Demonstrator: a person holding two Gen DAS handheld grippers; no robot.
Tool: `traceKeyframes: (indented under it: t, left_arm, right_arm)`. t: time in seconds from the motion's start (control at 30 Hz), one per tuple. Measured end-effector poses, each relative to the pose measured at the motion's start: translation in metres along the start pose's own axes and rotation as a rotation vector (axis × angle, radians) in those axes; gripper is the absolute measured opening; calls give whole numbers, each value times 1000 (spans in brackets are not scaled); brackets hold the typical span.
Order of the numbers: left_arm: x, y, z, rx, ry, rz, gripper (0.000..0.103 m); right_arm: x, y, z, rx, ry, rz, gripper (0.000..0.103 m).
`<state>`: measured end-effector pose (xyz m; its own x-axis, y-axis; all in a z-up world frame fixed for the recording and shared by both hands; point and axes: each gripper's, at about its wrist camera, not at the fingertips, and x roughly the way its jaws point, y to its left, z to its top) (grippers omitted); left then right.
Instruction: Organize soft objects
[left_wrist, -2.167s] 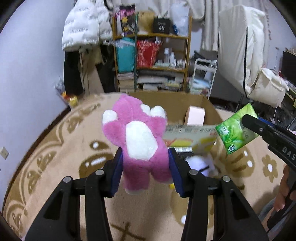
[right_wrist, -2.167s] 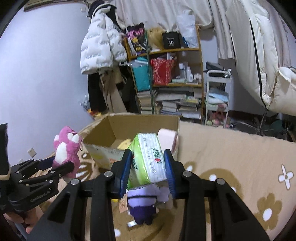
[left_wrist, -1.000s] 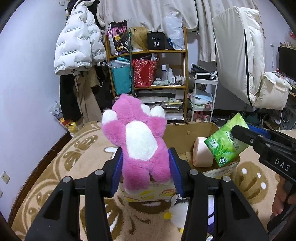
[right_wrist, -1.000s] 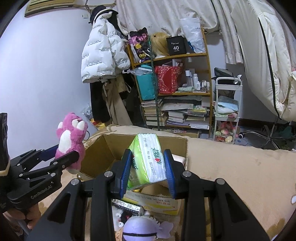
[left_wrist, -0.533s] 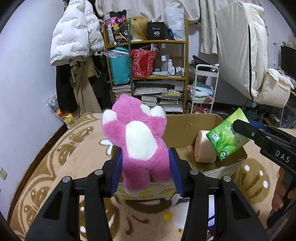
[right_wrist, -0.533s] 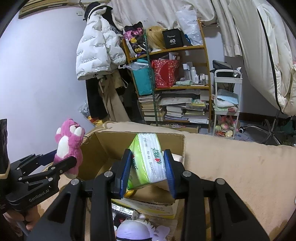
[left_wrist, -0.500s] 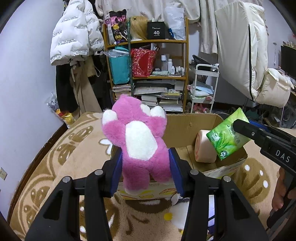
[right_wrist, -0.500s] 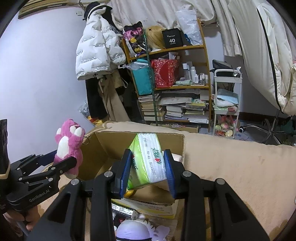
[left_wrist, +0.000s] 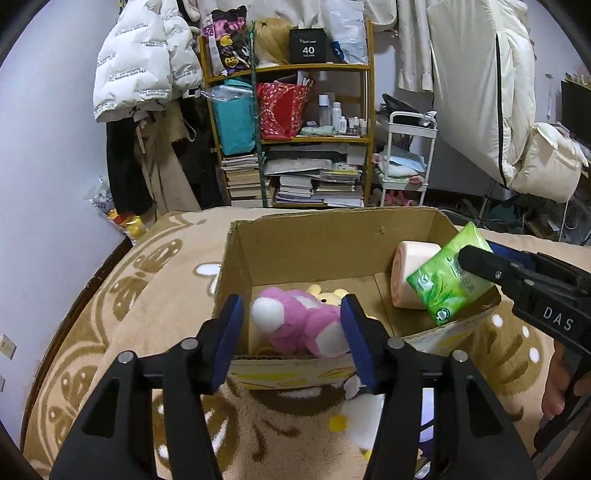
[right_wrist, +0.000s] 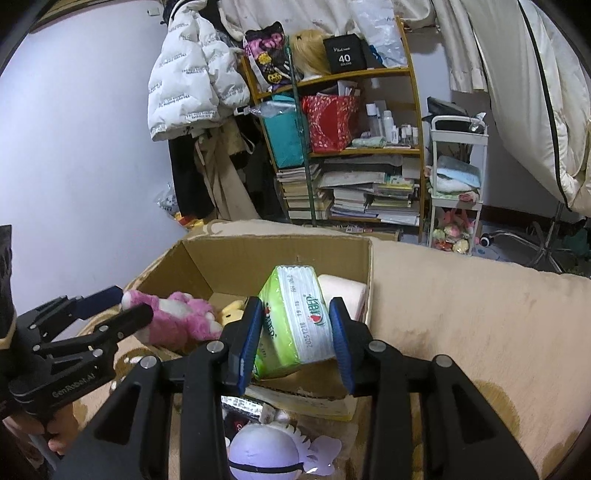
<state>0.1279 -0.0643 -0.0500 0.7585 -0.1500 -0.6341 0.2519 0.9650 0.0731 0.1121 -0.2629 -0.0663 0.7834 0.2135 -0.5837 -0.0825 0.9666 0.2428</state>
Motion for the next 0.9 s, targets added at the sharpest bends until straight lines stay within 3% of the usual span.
traceKeyframes:
  t: [0.13,0.3,0.37,0.5,0.53,0.7,0.9]
  left_arm:
    - [-4,2,-1,2,3,15,63]
    - [-13,5,-3,-8,2,28,73]
    - [-19,5,-4,-16,-2,37,82]
    - [-32,7,-5,-23,-14,44,93]
    - [-35,7,-6,-24,-15,47,96]
    - [-49,5,-10,-9,-3,59,100]
    - [-68,-4,-15,21,13,61,100]
  right_arm:
    - [0,-1,-1,1,4,0,41]
    - [-9,-1,-2,13,-17,-1,55]
    - [-15,-2,-1,20,-23,-3,57]
    - [-33,1,-3,17,-67,-41,83]
    - [-38,2,-3,11,-77,-49,85]
    - [-55,6,-5,30,-89,-30,102]
    - [-73,7,-11,48,-86,-17,103]
